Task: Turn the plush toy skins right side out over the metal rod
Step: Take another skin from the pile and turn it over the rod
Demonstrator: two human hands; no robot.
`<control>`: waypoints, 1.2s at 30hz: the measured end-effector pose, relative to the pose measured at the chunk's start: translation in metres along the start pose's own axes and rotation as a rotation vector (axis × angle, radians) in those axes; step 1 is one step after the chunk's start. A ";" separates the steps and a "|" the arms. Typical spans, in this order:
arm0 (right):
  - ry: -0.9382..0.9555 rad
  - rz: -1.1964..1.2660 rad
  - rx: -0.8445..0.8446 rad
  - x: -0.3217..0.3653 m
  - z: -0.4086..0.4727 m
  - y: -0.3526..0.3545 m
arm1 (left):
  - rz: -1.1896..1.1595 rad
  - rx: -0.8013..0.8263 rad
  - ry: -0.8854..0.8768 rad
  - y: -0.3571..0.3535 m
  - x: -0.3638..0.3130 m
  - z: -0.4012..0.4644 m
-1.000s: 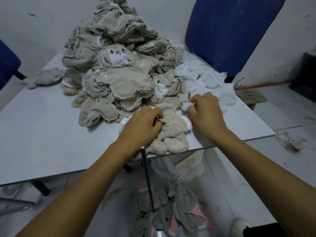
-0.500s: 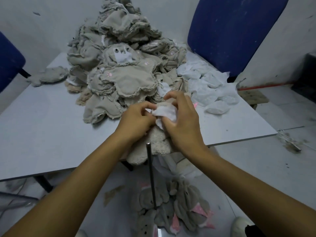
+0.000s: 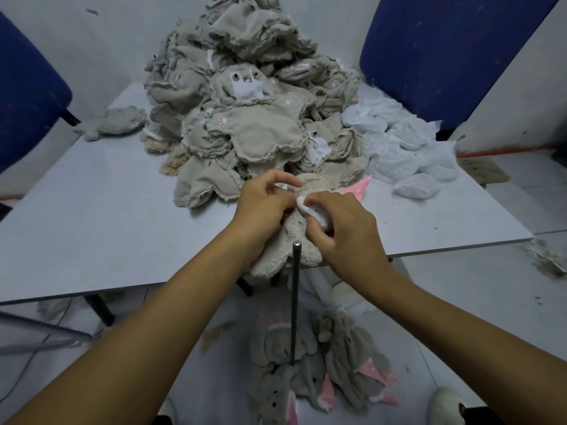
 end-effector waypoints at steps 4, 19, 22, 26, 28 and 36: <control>0.057 -0.043 0.052 0.003 0.001 -0.007 | 0.046 -0.032 -0.062 0.003 -0.003 0.002; -0.037 0.264 0.245 -0.011 0.004 -0.002 | 0.256 0.128 -0.132 -0.010 -0.015 0.009; -0.103 0.198 0.167 -0.013 0.003 -0.001 | 0.282 0.157 -0.144 -0.012 -0.014 0.009; -0.226 0.161 0.045 -0.015 0.005 0.002 | 0.348 0.176 -0.199 -0.011 -0.017 0.006; -0.258 0.158 0.044 -0.017 0.007 -0.001 | 0.403 0.175 -0.232 -0.008 -0.020 0.005; -0.141 0.025 -0.009 -0.005 0.008 -0.003 | 0.359 0.122 -0.172 0.003 -0.010 0.002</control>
Point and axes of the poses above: each hand's wrist, its own z-axis towards the middle knuckle, its own y-axis out of the back of the hand, x = y × z, the point moved 9 cm from there along z, towards the middle knuckle, and after that the axes turned 6 degrees about -y, right-handed, at the moved point
